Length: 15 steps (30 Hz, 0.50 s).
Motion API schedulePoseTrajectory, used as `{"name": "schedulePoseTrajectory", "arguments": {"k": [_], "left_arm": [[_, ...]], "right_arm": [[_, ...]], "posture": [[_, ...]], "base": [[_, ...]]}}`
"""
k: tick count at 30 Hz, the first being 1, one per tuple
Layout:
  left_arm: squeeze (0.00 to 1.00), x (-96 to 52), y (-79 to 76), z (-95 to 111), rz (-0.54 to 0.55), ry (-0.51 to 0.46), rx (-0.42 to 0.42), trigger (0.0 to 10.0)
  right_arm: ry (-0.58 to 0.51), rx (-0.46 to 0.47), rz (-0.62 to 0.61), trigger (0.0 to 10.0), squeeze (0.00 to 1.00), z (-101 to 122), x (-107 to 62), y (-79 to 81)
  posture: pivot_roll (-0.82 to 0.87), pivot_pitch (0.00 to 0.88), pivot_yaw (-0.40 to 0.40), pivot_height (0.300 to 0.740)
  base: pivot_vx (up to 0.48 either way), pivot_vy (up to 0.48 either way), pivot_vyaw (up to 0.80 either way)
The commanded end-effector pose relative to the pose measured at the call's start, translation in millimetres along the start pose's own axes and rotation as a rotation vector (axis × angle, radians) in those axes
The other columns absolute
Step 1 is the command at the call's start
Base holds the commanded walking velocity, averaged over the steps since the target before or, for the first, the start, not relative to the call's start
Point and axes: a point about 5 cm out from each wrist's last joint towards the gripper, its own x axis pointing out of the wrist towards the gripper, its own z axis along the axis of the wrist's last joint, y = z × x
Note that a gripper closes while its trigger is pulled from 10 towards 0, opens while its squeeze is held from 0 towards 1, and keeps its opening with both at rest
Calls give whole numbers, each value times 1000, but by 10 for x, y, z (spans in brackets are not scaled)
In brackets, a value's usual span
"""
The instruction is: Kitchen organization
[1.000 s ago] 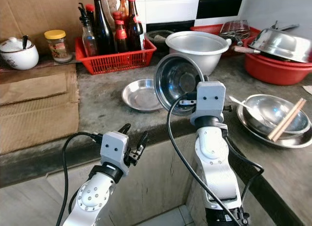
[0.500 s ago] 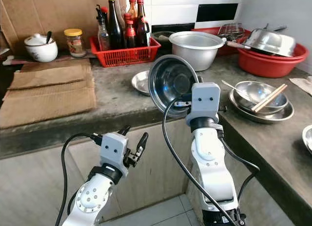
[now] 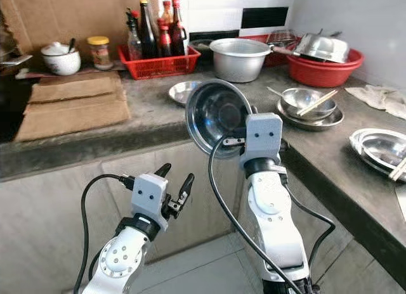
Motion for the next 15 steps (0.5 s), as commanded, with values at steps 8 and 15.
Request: {"name": "schedulePoseTrajectory", "arguments": {"k": [8,15], "left_arm": [[0,17,-16,44,-3,-16,-2,10000],[0,15,-16,40,-2,-14,-3,10000]], "right_arm": [[-12,26,4,10000,0,31,-20,-37],[-4,36,10,10000,0,18,-40,-37]], "posture": [[67,0,-32,740],[65,0,-32,740]], "base": [[-321,0,0],[-320,0,0]]}}
